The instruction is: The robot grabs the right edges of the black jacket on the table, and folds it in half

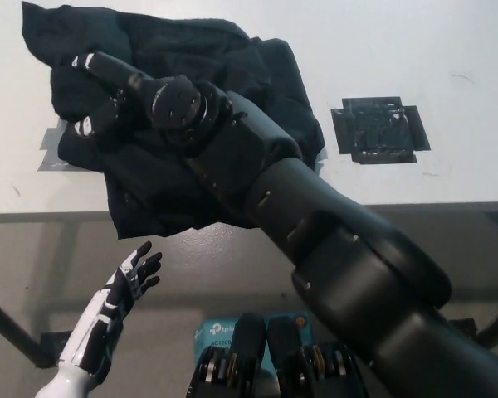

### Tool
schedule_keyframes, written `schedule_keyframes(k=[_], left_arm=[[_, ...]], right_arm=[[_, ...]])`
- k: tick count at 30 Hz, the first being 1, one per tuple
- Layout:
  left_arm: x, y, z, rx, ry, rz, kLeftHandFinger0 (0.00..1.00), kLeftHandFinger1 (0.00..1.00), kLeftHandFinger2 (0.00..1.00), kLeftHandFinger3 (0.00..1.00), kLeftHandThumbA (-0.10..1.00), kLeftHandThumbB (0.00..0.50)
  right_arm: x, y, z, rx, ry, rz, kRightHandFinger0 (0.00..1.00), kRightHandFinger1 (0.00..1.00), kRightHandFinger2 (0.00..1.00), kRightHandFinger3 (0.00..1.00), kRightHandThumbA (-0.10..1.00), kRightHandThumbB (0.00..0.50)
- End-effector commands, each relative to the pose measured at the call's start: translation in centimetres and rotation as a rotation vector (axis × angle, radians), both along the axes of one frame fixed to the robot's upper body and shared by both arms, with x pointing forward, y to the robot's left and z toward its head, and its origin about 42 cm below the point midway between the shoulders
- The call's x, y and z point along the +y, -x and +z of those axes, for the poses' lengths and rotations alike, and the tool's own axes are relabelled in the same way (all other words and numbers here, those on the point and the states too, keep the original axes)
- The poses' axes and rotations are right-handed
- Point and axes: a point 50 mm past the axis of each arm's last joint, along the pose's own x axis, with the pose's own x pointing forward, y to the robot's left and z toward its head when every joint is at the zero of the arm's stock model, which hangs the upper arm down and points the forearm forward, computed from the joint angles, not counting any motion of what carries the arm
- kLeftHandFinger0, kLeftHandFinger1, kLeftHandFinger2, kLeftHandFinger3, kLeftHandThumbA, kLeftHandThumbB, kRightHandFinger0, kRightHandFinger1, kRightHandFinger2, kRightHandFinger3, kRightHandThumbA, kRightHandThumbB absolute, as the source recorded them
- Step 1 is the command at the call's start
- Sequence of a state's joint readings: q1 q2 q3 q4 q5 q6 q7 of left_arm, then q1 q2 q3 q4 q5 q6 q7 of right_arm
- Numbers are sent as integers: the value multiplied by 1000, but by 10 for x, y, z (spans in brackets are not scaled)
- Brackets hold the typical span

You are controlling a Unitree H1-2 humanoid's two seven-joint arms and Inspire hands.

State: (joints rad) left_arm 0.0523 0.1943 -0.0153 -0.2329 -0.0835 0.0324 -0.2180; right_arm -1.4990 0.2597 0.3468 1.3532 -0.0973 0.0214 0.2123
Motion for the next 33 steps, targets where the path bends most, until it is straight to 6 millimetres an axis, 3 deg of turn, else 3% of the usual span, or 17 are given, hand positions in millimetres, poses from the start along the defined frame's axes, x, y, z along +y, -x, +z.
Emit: schedule_keyframes(k=[1, 5, 6, 7, 9, 11, 16, 19, 20, 22, 24, 25, 27, 30, 31, 33], left_arm=[[-1, -4, 12, -51, -31, -17, 1000, 1000, 1000, 1000, 1000, 316], [-1, -5, 11, -51, -31, -16, 1000, 1000, 1000, 1000, 1000, 315], [-1, -6, 12, -58, -36, -21, 1000, 1000, 1000, 1000, 1000, 308], [-1, -6, 12, -58, -36, -21, 1000, 1000, 1000, 1000, 1000, 308], [-2, -7, 12, -59, -43, -19, 1000, 1000, 1000, 1000, 1000, 320], [-2, -8, 12, -62, -51, -21, 1000, 1000, 1000, 1000, 1000, 321], [-3, -9, 12, -47, -46, -31, 1000, 1000, 1000, 1000, 1000, 308], [-6, -9, 11, -35, -30, -33, 1000, 1000, 1000, 1000, 1000, 304], [-6, -9, 12, -33, -28, -36, 1000, 1000, 1000, 1000, 1000, 305], [-5, -13, 14, -61, -53, -36, 1000, 1000, 1000, 1000, 1000, 280], [-4, -15, 16, -69, -61, -31, 1000, 1000, 1000, 1000, 1000, 279], [-2, -22, 20, -78, -58, -20, 1000, 1000, 1000, 1000, 1000, 286], [-1, -33, 28, -96, -40, -11, 1000, 1000, 1000, 1000, 1000, 307], [2, -45, 37, -129, -35, -16, 1000, 1000, 1000, 1000, 1000, 295], [4, -49, 40, -139, -28, -17, 1000, 1000, 1000, 1000, 1000, 290], [8, -52, 45, -150, -7, -4, 1000, 1000, 1000, 1000, 1000, 294]], right_arm=[[10, 4, 75, -50, -54, 115, 1000, 1000, 1000, 1000, 1000, 500], [4, 1, 90, -38, -107, 103, 1000, 1000, 1000, 1000, 1000, 500], [-1, -1, 103, -51, -141, 122, 1000, 1000, 1000, 1000, 1000, 460], [-1, -1, 103, -50, -141, 123, 1000, 1000, 1000, 1000, 1000, 461], [-12, -5, 127, -120, -128, 119, 1000, 1000, 1000, 1000, 1000, 489], [-19, -6, 149, -101, -181, 97, 1000, 1000, 1000, 1000, 1000, 454], [-37, -2, 209, -9, -348, 108, 1000, 1000, 1000, 1000, 1000, 473], [-58, 1, 243, -78, -458, 141, 1000, 1000, 1000, 1000, 1000, 474], [-60, 1, 245, -83, -471, 144, 1000, 1000, 1000, 1000, 1000, 474], [-87, 10, 278, -162, -584, 124, 1000, 1000, 1000, 1000, 1000, 482], [-107, 17, 291, -233, -604, 122, 1000, 1000, 1000, 1000, 1000, 462], [-140, 31, 313, -384, -576, 113, 1000, 1000, 1000, 1000, 1000, 452], [-183, 53, 330, -552, -548, 117, 1000, 1000, 1000, 1000, 1000, 438], [-230, 84, 332, -651, -512, 123, 1000, 1000, 1000, 1000, 1000, 478], [-257, 103, 323, -716, -507, 125, 1000, 1000, 1000, 1000, 1000, 455], [-285, 126, 308, -779, -509, 120, 1000, 1000, 1000, 1000, 1000, 461]])
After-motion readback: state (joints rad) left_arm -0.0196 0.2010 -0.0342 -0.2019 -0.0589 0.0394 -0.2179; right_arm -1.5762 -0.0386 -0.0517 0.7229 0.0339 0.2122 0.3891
